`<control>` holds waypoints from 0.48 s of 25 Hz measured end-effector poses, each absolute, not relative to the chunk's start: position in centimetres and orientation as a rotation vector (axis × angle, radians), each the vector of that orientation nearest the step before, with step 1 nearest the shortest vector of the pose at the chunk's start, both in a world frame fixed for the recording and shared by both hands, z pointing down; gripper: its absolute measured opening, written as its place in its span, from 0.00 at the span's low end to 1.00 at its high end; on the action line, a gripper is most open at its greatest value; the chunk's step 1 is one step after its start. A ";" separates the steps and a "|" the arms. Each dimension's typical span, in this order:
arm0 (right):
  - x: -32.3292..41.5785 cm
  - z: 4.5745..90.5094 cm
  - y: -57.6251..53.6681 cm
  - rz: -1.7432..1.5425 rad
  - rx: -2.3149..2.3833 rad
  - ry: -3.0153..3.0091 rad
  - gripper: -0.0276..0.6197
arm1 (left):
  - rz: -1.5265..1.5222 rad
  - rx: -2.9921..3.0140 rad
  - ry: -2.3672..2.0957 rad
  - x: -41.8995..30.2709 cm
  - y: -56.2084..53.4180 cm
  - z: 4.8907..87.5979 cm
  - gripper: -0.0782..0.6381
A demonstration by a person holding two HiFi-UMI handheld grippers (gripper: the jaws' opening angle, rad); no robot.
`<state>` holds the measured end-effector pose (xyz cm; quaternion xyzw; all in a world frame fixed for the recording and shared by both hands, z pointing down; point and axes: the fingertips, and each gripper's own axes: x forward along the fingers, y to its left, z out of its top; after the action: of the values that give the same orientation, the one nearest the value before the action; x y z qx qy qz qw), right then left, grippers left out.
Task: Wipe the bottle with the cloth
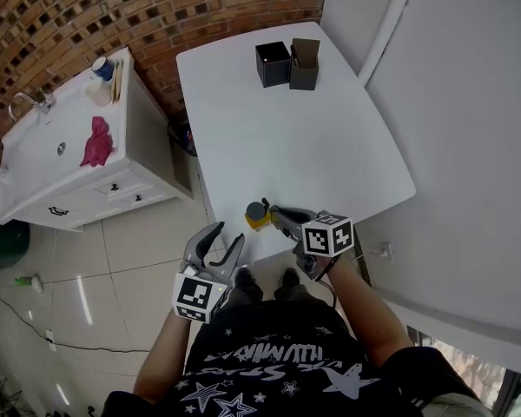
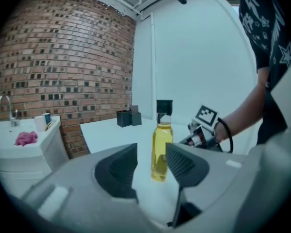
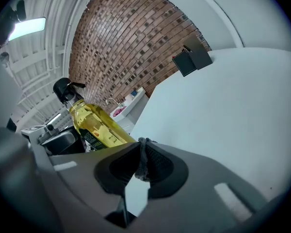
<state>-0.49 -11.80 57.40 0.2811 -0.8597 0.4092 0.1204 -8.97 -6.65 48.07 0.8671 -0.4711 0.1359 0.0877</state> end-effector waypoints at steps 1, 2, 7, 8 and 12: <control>-0.5 57.5 -11.8 1.183 0.825 -2.507 0.10 | 0.376 2.559 -1.421 -9.4 -6.8 47.8 0.36; -0.5 57.4 -11.9 1.170 0.834 -2.504 0.10 | 0.348 2.536 -1.443 -9.8 -6.9 47.5 0.36; 1.6 54.1 -13.1 0.962 0.980 -2.546 0.10 | 0.252 2.490 -1.589 -11.7 -7.8 44.5 0.29; 2.2 52.5 -13.4 0.866 1.023 -2.570 0.10 | 0.220 2.497 -1.628 -12.2 -8.0 43.7 0.26; 4.4 43.9 -14.2 0.379 1.215 -2.686 0.10 | 0.054 2.487 -1.707 -12.4 -8.9 38.6 0.16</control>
<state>4.38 -14.19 43.93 0.4072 -0.9005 0.1272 0.0845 -12.37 -8.92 38.60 0.8226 -0.5649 0.0178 0.0623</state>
